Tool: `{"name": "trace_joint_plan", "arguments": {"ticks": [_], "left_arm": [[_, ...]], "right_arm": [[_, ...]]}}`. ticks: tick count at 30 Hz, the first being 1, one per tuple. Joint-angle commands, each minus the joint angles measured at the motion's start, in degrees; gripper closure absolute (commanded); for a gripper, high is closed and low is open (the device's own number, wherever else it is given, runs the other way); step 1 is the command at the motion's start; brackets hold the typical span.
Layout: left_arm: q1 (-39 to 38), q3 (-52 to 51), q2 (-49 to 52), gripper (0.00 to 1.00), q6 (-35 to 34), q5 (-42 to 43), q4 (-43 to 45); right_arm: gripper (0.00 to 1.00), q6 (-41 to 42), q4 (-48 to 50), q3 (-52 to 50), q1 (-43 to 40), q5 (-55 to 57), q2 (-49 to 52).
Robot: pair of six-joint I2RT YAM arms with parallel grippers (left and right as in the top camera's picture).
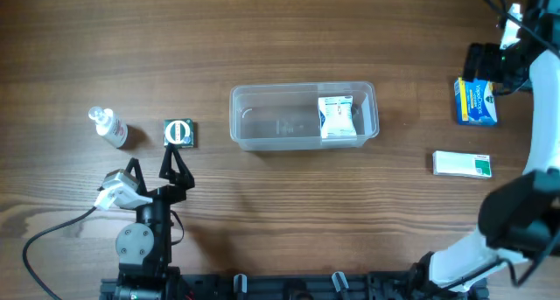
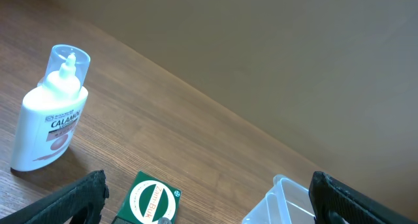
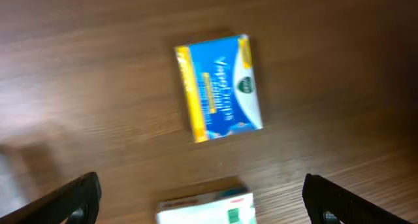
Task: Pack container
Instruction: 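Move the right gripper back and grasp the blue VapoDrops box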
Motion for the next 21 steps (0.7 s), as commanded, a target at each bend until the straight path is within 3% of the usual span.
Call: {"name": "trace_joint_plan", "arguments": {"ticks": [1,8,12,21], "left_arm": [[0.46,-0.26,-0.31,0.00,0.26,-0.33,0.00],[0.46,-0.26,-0.31,0.00,0.26,-0.35,0.00],[0.46,-0.26,-0.31,0.00,0.26,-0.33,0.00],[0.46,-0.26,-0.31,0.00,0.26,-0.35,0.00]], "right_arm": [[0.00,-5.20,2.75,-0.59,-5.33,1.36,8.04],[0.00,-7.96,8.72,-0.59,-7.87,0.66,16.02],[0.00,-11.37,10.03,-0.59,-7.52,-5.14,18.88],[0.00,-11.06,10.99,-0.61,-5.60,-4.24,23.63]]}}
